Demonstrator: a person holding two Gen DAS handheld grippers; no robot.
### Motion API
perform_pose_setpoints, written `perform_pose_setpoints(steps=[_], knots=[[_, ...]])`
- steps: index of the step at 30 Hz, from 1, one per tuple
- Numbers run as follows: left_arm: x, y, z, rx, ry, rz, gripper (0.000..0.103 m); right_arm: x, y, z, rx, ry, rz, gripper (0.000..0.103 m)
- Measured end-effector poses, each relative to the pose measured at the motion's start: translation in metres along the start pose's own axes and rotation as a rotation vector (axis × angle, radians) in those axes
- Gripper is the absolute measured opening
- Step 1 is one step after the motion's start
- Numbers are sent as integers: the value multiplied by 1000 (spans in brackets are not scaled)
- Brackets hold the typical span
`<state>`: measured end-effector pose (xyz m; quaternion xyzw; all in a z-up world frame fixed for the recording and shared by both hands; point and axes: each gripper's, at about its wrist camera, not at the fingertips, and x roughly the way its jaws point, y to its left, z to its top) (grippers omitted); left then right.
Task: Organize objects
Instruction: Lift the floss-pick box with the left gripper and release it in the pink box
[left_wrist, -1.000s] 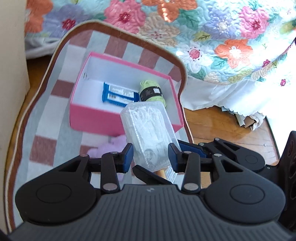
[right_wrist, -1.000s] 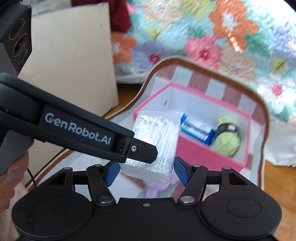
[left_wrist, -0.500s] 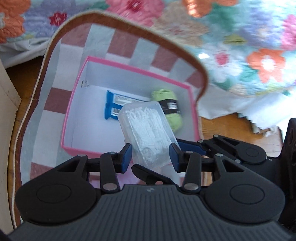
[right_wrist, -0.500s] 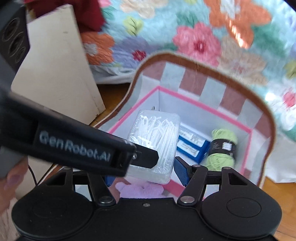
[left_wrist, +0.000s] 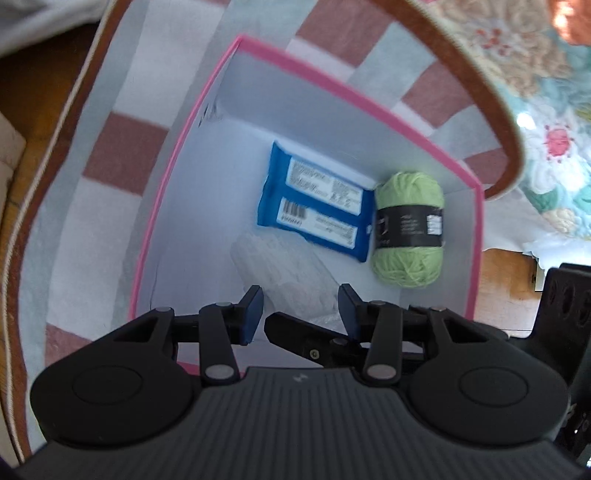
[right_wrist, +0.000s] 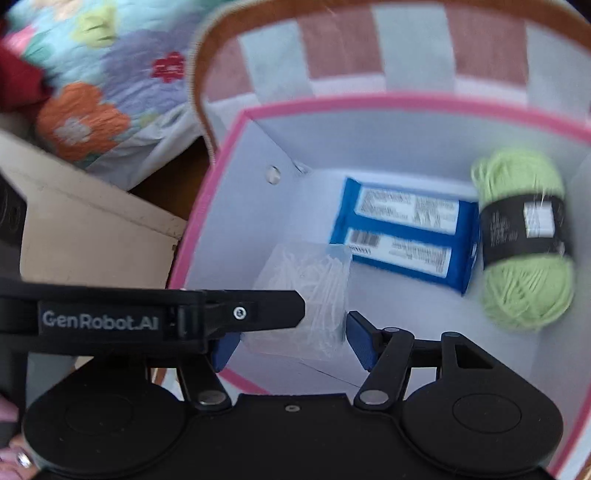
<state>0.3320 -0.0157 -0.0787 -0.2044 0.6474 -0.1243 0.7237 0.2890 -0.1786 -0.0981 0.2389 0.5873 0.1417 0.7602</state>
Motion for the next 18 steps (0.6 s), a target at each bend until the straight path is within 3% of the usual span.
perform_pose_setpoints(steps=[6,12,14,18], knots=[[18,5,-10,-33,6,-39,42,9,-4,-3,-57,58,-49,68],[31,-5,-18,-16,-6,-58,41,10,-6,-2,-176,91,-185,67],[31,-8,-19,-5,-16,-55,41,7,-8,-2,-212,95,-265,69],[30,-14,-14,37,-67,-26,41,-7,-10,-6,-304,23,-436,70]])
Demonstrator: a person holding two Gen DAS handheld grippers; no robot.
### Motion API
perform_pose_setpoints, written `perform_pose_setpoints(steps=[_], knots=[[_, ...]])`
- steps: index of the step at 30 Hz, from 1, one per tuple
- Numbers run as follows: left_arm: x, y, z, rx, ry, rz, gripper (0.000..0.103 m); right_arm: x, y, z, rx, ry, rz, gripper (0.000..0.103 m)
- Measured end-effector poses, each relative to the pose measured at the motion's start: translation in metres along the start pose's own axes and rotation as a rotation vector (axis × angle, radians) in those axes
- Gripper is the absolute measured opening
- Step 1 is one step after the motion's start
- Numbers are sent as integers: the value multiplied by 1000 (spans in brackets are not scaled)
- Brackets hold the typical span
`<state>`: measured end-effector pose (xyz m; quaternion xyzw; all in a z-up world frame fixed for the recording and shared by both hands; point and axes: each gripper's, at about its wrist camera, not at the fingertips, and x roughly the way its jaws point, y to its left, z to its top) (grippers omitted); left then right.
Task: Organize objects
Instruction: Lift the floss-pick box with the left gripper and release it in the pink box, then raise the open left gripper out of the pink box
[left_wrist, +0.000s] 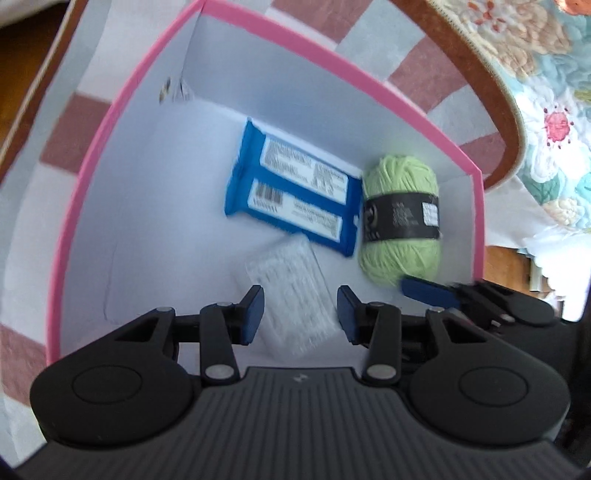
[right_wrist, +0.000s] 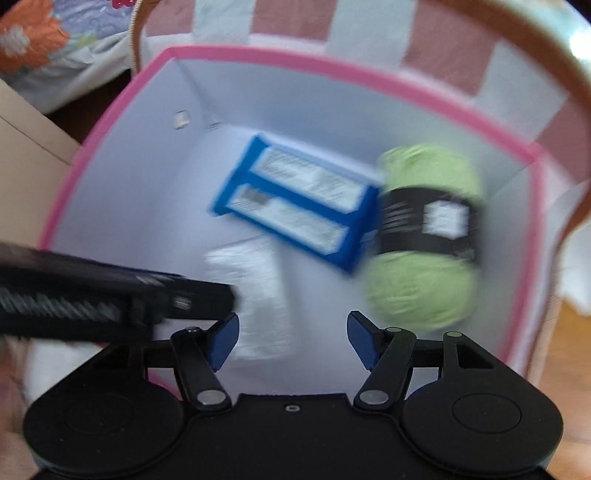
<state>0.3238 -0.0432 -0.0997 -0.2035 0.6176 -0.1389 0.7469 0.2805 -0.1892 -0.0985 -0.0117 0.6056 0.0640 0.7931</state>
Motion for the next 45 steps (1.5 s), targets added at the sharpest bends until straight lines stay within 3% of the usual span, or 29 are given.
perform_pose_setpoints(steps=[2,4,7,11,14,17,20,24,29,32,35,37,39,45], knots=[[1,-5,3,49,-38,54,42,-7,-9,-4,3,-18,23,69],[3,-9,7,99,-66,102,42,-14,-17,-8,35,-21,89,56],[11,-13,12,142,-83,108,42,-14,-28,-8,100,8,196,49],[21,-17,12,179,-83,121,42,-1,-35,-6,204,74,290,49],[29,-16,8,192,-55,144,35,10,-26,-8,241,121,311,51],[28,-14,6,200,-31,154,27,26,-16,-6,250,179,341,60],[25,-10,5,172,-22,152,23,38,-14,-3,271,192,291,63],[24,-4,-2,143,-19,107,23,27,-7,-1,210,106,200,48],[32,-1,-9,73,-40,-7,23,10,-3,-1,108,-20,57,47],[30,-11,-15,104,-86,20,23,7,4,-8,14,-80,-17,46],[14,-25,-25,169,-147,35,28,-8,6,-22,-13,-130,1,46],[-4,-33,-32,208,-174,37,39,-29,4,-35,-8,-172,36,47],[-25,-43,-42,256,-200,51,43,-53,1,-48,9,-232,63,48],[-96,-63,-72,374,-242,76,55,-119,-2,-77,37,-362,112,52]])
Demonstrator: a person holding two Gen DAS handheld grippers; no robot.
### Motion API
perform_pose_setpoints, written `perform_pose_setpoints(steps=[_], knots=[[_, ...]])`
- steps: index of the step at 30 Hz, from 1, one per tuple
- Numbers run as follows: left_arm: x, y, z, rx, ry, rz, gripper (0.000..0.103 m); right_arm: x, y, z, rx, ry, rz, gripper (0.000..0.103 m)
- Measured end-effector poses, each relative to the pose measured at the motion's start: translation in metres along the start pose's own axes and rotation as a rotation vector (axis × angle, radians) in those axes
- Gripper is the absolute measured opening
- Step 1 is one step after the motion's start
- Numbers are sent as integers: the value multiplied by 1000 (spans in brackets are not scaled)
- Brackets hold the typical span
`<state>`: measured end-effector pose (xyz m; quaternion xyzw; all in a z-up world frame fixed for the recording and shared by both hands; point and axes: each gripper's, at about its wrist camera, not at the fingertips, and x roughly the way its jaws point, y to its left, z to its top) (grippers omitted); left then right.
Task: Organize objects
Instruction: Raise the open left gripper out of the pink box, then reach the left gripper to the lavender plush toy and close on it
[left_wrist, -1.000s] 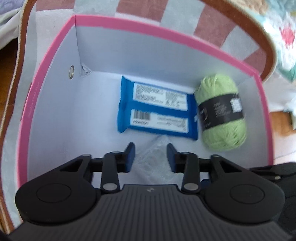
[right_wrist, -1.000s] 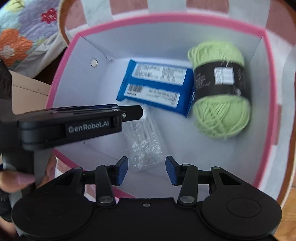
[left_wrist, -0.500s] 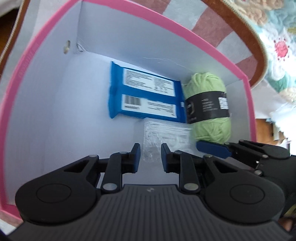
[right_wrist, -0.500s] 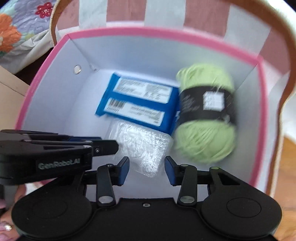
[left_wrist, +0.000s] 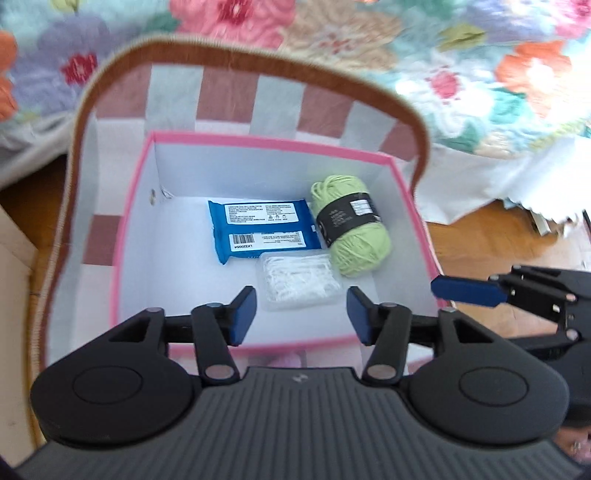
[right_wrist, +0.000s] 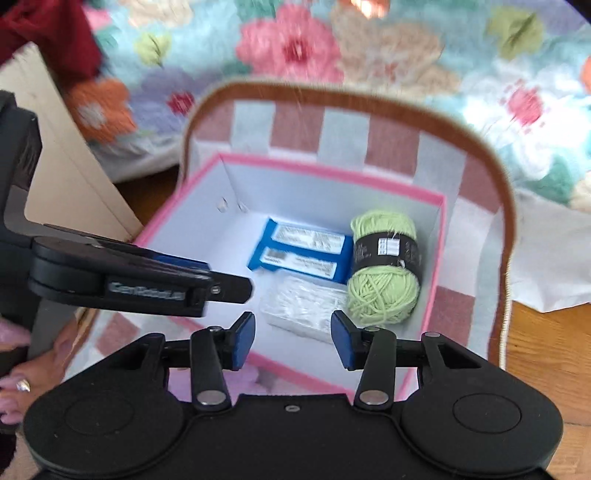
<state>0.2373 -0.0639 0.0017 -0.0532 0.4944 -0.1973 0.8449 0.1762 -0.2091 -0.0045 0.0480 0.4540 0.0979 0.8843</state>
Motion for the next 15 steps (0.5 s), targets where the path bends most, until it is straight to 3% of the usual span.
perform_pose_setpoints(steps=[9,15], knots=[[-86,-2,-25,86,8,32,66,-74,34,-22,-26,-48,17,63],[-94,20,-54,37,20,1,72,-85,69,-45,-48,-31,61,78]])
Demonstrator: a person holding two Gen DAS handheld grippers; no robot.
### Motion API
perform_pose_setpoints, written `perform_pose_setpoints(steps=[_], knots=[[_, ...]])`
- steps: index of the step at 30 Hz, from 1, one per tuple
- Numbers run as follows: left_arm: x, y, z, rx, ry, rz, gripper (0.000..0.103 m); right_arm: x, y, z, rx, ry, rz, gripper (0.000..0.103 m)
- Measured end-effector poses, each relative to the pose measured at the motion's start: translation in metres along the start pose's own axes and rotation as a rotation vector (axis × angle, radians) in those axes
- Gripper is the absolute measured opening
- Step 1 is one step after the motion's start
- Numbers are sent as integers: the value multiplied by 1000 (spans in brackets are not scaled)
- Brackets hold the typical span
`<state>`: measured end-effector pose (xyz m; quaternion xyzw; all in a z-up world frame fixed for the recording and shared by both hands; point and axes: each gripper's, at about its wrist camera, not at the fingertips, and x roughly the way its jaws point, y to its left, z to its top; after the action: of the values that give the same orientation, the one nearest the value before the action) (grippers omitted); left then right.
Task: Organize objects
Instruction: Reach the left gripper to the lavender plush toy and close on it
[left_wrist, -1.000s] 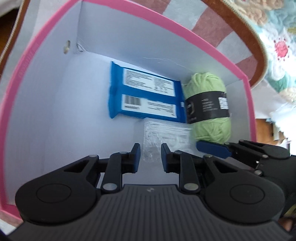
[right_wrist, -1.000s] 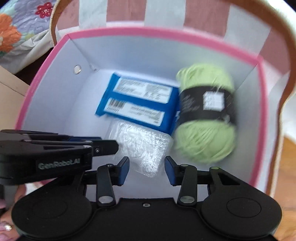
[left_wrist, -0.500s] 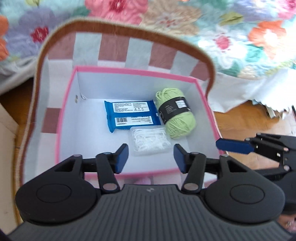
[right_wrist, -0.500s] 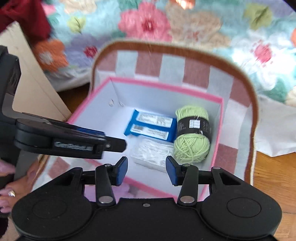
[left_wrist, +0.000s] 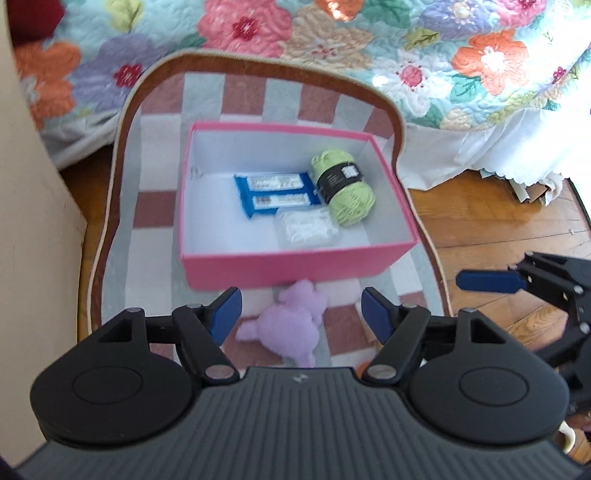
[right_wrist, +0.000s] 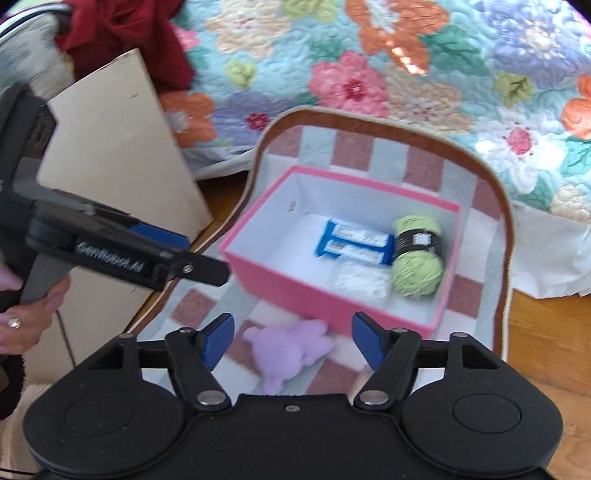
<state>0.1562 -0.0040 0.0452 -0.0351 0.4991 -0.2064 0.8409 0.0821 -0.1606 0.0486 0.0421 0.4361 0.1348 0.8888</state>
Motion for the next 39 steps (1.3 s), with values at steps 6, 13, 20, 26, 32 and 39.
perform_pose_setpoints(steps=[6,13,20,26,32,39], knots=[[26,21,-29,-38,36,-21,74,20,25,-26,0,30,39,81],[74,31,-48,-15,120,49,74,74,33,-38,18,83,77,81],[131,40,-42,-74,163,-73,74,137,25,-49,14,114,64,81],[165,47,-52,-88,128,-44,72,167,16,-54,25,129,-42,81],[169,72,-58,-191,87,-149,66,178,8,-68,56,156,-33,81],[160,87,-76,-358,169,-227,43,155,6,-83,57,55,25,52]])
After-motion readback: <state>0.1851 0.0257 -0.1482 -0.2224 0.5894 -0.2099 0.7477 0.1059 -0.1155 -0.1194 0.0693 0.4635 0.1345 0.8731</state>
